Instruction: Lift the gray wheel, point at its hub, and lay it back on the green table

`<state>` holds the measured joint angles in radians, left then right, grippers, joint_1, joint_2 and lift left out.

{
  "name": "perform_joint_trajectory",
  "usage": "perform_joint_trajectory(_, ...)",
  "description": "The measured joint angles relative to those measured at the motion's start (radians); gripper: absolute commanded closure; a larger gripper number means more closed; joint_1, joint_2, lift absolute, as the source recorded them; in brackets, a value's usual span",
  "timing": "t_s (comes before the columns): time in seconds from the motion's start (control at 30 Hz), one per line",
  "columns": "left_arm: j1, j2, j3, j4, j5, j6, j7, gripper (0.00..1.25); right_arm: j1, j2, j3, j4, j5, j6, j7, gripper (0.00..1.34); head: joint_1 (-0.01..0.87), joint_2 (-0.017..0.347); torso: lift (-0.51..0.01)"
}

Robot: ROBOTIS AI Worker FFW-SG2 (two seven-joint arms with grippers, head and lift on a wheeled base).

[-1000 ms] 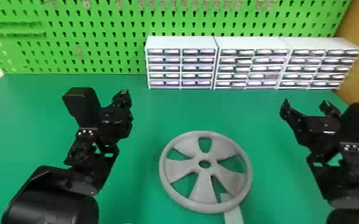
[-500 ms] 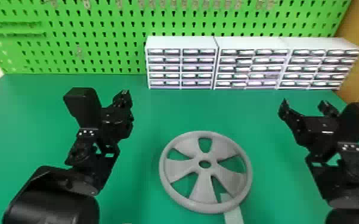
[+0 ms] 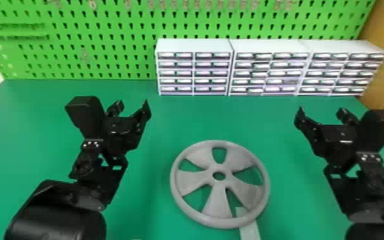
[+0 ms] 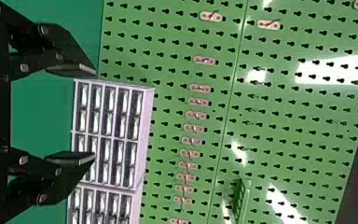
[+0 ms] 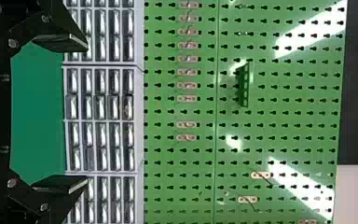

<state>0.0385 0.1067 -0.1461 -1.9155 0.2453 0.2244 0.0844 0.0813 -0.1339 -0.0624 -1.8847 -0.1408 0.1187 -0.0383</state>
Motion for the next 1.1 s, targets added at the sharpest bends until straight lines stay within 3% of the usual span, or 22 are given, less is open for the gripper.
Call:
perform_joint_trajectory(0.8,-0.002,-0.004,0.011,0.013,-0.013,-0.005,-0.043,0.00,0.000,-0.007,0.006,0.000,-0.002,0.023,0.000,0.28,0.692,0.048,-0.093)
perform_joint_trajectory(1.1,-0.034,-0.006,0.021,0.019,-0.023,-0.012,-0.045,0.00,-0.041,-0.007,0.013,0.000,0.006,0.030,0.000,0.28,0.692,0.048,-0.093)
